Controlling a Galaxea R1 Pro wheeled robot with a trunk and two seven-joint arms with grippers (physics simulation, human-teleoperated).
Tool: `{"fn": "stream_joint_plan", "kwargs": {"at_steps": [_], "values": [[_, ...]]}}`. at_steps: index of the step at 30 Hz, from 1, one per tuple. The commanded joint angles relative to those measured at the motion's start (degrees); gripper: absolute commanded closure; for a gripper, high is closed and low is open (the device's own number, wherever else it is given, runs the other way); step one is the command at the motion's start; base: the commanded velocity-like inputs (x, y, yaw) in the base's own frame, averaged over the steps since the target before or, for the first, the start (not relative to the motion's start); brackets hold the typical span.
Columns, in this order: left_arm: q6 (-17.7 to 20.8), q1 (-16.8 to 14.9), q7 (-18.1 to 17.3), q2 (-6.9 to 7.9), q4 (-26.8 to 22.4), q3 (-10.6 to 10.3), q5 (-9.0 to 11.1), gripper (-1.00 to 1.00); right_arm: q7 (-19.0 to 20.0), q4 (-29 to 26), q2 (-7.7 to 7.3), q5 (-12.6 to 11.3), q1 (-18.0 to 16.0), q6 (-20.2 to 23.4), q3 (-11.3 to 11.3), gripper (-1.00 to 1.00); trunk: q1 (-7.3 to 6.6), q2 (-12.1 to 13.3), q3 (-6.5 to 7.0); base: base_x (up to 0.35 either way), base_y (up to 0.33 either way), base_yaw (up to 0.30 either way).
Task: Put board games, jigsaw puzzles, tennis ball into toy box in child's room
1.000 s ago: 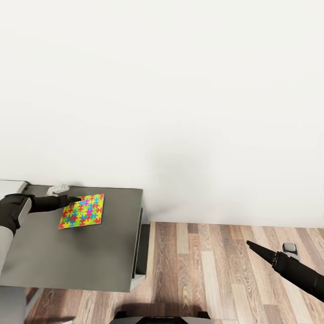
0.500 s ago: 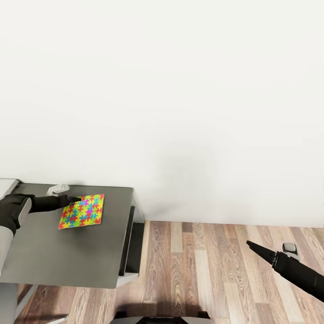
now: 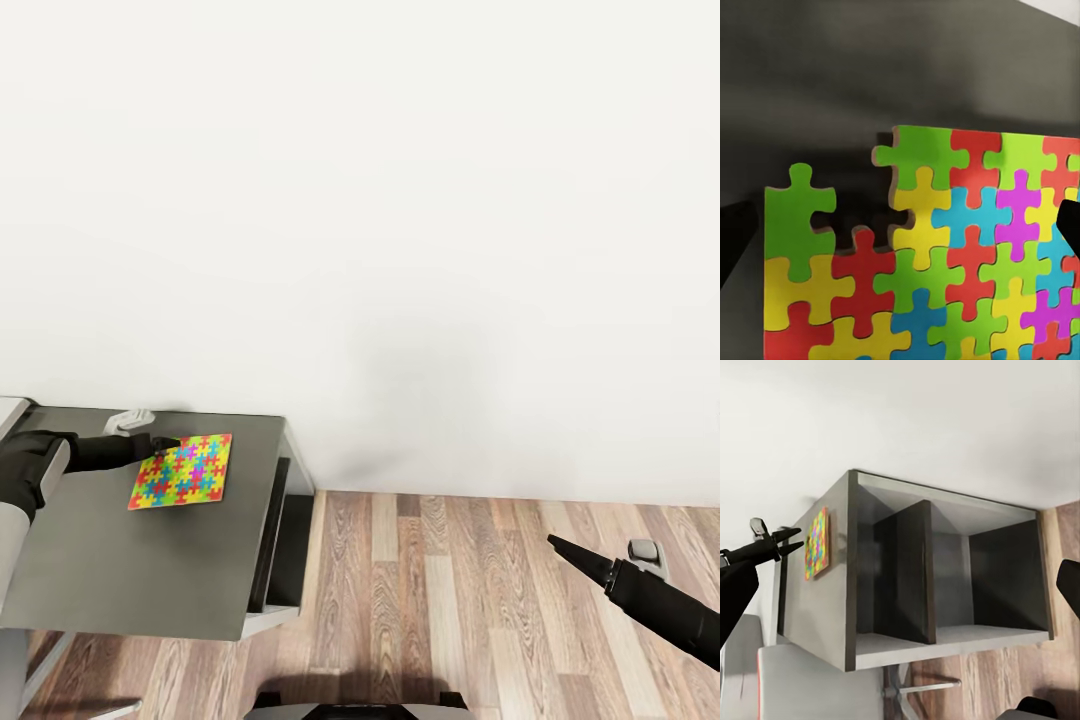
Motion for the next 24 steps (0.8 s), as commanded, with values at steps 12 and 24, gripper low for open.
{"fn": "stream_joint_plan", "kwargs": {"at_steps": [12,24], "values": [[0.4,0.0,-0.4,-0.04,0.0,0.3,-0.4,-1.00,0.2,0.2,-0.06,0.0,0.0,0.3,-0.1,-1.00,0.03,-0.1,-0.08,0.000,-0.002,0.000],[0.4,0.0,-0.5,-0.04,0.0,0.3,-0.3,-1.00,0.2,0.2,-0.07,0.0,0.0,0.3,-0.2,-1.00,0.03,-0.1,-0.08,0.000,0.000,0.000]]}}
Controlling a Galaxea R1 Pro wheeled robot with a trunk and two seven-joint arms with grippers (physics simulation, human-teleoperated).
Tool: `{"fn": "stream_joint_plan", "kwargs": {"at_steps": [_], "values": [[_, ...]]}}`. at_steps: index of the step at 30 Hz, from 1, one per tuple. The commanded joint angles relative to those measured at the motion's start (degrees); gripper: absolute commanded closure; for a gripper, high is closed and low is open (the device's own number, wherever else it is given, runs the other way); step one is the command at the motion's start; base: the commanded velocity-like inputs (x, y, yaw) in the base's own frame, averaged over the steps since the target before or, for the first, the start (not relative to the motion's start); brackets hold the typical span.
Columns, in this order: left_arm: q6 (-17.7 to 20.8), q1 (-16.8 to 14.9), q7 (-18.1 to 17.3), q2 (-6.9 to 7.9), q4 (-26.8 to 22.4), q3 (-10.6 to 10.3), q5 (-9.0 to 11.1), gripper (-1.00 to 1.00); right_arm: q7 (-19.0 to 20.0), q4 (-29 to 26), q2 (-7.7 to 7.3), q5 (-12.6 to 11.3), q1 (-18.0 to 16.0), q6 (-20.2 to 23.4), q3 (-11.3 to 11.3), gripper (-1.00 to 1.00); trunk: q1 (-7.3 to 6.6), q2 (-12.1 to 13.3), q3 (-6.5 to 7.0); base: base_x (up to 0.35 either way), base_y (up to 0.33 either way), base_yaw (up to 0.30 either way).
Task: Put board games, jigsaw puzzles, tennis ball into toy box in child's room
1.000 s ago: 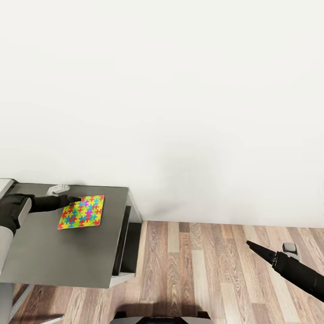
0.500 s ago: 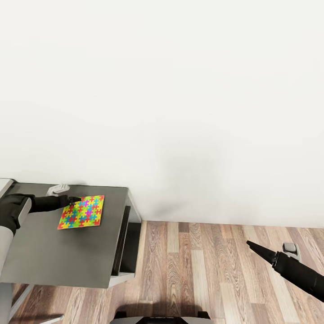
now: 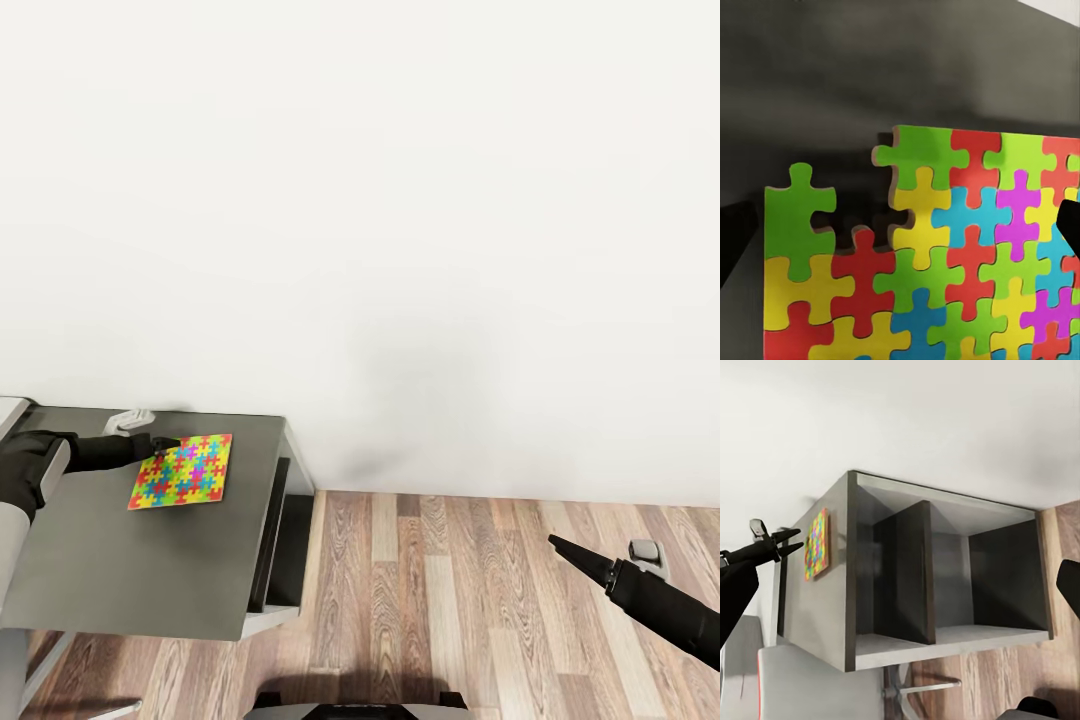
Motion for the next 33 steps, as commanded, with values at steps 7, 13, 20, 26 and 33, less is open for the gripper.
{"fn": "stream_joint_plan", "kwargs": {"at_steps": [7,13,20,26,33], "values": [[0.4,0.0,-1.0,0.00,0.0,0.3,-0.3,-1.00,0.2,0.0,-0.01,0.1,0.0,0.2,0.0,-1.00,0.03,-0.1,-0.08,0.000,0.000,0.000],[0.4,0.0,-3.4,0.04,0.0,0.3,-0.3,-1.00,0.2,0.0,-0.01,0.1,0.0,0.2,-0.1,-1.00,0.03,-0.1,-0.08,0.000,0.000,0.000],[0.4,0.0,-4.2,0.04,0.0,0.3,-0.3,-1.00,0.2,0.0,-0.01,0.1,0.0,0.3,-0.1,-1.00,0.03,-0.1,-0.08,0.000,0.000,0.000],[0.4,0.0,-4.5,0.06,0.0,0.2,-0.3,-1.00,0.2,0.0,-0.01,0.0,0.0,0.3,-0.1,-1.00,0.03,-0.1,-0.08,0.000,0.000,0.000],[0.4,0.0,-7.1,-0.02,-0.1,0.2,-0.6,-1.00,0.3,0.0,-0.01,0.1,0.0,0.3,-0.3,-1.00,0.03,-0.1,-0.08,0.000,0.000,0.000]]}}
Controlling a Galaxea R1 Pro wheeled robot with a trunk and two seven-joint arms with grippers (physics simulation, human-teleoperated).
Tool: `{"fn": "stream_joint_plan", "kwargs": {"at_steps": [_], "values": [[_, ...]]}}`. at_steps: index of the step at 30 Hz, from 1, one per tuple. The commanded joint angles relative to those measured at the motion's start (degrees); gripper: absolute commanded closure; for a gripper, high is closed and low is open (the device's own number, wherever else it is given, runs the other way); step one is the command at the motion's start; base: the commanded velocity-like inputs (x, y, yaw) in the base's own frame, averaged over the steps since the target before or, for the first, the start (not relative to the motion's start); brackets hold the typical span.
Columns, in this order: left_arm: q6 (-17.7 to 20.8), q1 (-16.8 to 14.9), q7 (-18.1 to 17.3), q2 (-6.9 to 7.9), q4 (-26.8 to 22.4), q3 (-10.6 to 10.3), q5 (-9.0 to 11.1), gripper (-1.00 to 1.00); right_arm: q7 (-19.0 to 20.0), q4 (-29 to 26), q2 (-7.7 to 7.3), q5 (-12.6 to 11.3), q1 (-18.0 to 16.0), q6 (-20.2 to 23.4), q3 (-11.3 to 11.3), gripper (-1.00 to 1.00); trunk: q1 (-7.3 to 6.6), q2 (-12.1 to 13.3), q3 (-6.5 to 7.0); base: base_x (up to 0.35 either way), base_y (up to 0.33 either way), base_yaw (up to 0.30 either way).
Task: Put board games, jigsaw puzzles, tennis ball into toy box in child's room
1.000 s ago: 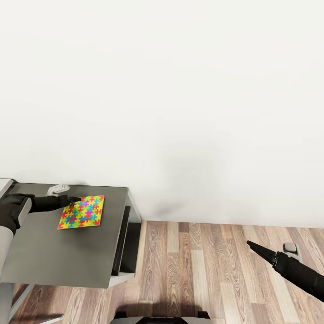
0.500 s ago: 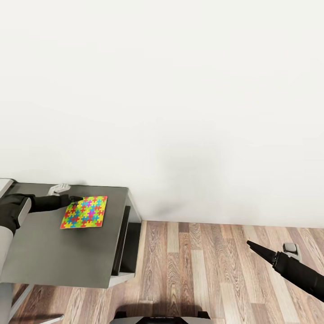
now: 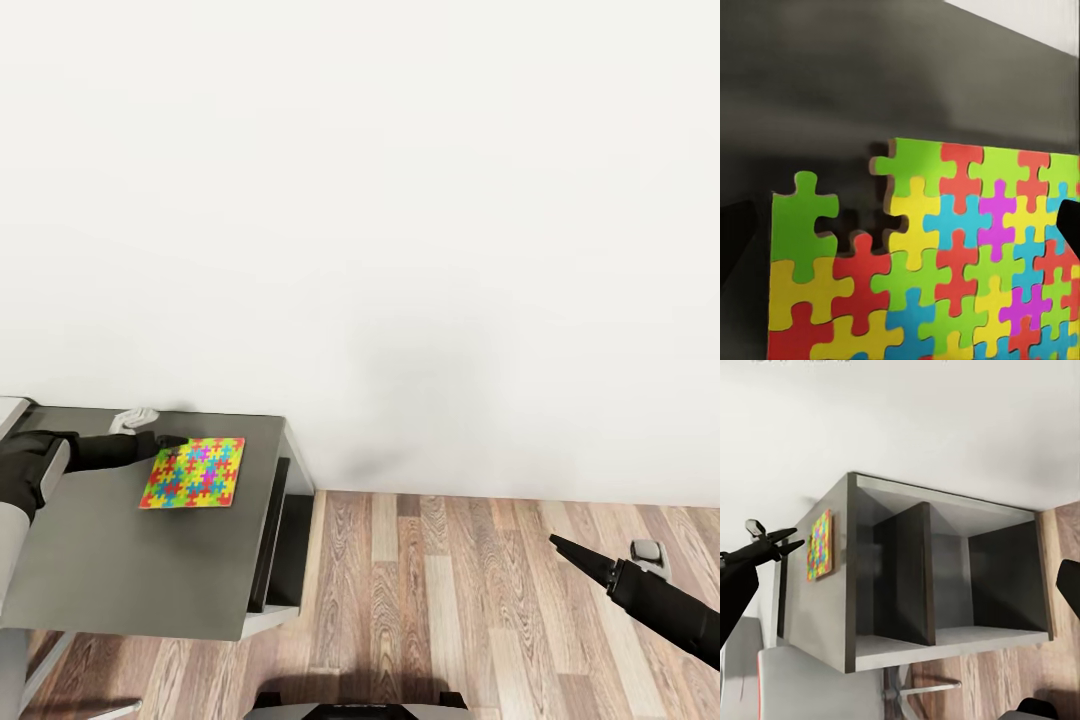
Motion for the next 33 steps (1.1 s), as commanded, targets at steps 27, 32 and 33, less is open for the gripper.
{"fn": "stream_joint_plan", "kwargs": {"at_steps": [27,32,33], "values": [[0.5,0.0,-3.3,-0.22,-0.1,0.4,-0.6,-1.00,0.2,0.0,-0.01,0.1,0.0,0.3,-0.9,-1.00,0.03,-0.1,-0.08,0.000,0.000,0.000],[0.6,0.0,-5.6,-0.24,-0.1,0.4,-0.7,-1.00,0.2,0.0,-0.01,0.1,0.0,0.3,-0.9,-1.00,0.03,-0.1,-0.08,0.000,0.000,0.000],[0.6,0.0,-5.7,-0.24,-0.1,0.4,-0.7,-1.00,0.2,0.0,-0.01,0.1,0.0,0.3,-0.9,-1.00,0.03,-0.1,-0.08,0.000,0.000,0.000]]}}
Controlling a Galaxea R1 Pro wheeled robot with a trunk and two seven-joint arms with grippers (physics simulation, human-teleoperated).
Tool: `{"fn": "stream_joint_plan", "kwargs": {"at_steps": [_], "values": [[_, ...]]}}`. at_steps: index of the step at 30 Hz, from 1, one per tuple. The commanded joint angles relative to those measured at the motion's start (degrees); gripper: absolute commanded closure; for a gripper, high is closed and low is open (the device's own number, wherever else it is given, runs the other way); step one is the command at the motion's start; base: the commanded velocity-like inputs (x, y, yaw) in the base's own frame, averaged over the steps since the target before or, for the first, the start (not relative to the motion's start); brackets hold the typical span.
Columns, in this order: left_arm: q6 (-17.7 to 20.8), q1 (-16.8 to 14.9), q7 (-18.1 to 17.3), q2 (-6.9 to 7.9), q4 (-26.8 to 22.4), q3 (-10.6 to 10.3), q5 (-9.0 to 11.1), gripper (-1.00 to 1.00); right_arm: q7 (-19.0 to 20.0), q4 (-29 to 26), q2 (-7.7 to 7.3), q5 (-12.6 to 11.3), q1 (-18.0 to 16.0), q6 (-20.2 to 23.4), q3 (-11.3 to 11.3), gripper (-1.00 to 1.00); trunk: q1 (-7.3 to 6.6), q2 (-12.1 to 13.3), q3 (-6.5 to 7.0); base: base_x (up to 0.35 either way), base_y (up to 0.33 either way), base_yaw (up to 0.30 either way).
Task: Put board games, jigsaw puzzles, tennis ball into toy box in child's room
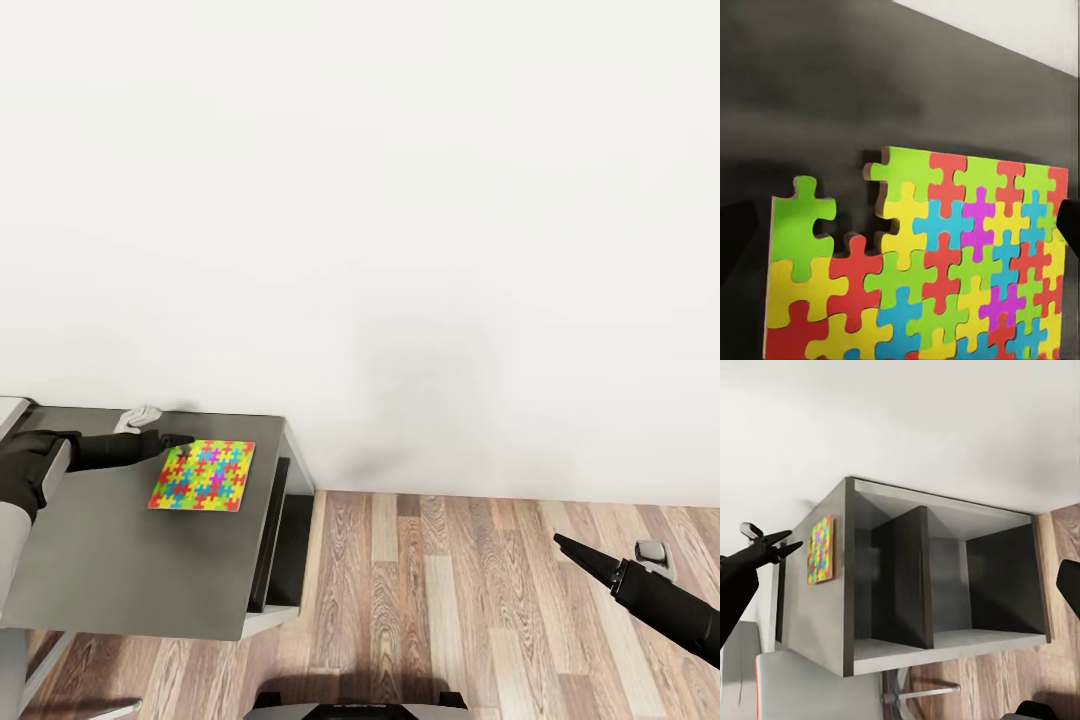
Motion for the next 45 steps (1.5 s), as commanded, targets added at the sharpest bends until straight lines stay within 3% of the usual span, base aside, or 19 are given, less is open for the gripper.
{"fn": "stream_joint_plan", "kwargs": {"at_steps": [1,15,25,30,35,45], "values": [[0.4,0.0,-0.6,-0.05,0.0,0.4,-0.5,-1.00,0.2,0.0,-0.01,0.1,0.0,0.2,0.0,-1.00,0.03,-0.1,-0.08,0.000,0.000,0.000],[0.4,0.0,-1.3,-0.05,-0.1,0.3,-0.4,-1.00,0.2,0.0,-0.01,0.1,0.0,0.2,-0.1,-1.00,0.03,-0.1,-0.08,0.000,0.000,0.000],[0.5,0.0,-4.4,-0.05,0.0,0.1,-0.5,-1.00,0.2,0.0,-0.01,0.1,0.0,0.2,-0.1,-1.00,0.03,-0.1,-0.08,0.000,0.000,0.000],[0.5,0.0,-4.9,-0.05,0.0,-2.3,-0.4,-1.00,0.2,0.0,-0.01,0.1,0.0,0.3,-0.1,-1.00,0.03,-0.1,-0.08,0.000,0.000,0.000],[0.6,0.0,-5.4,-0.10,0.1,-6.6,-0.1,-1.00,0.2,0.0,-0.01,0.0,0.0,0.3,-0.1,-1.00,0.03,-0.1,-0.08,0.000,0.000,0.000],[0.9,0.0,-9.5,-0.05,0.2,-7.7,-0.4,-1.00,0.2,0.0,-0.09,0.0,0.0,0.3,-0.1,-1.00,0.03,-0.1,-0.08,0.000,0.000,0.000]]}}
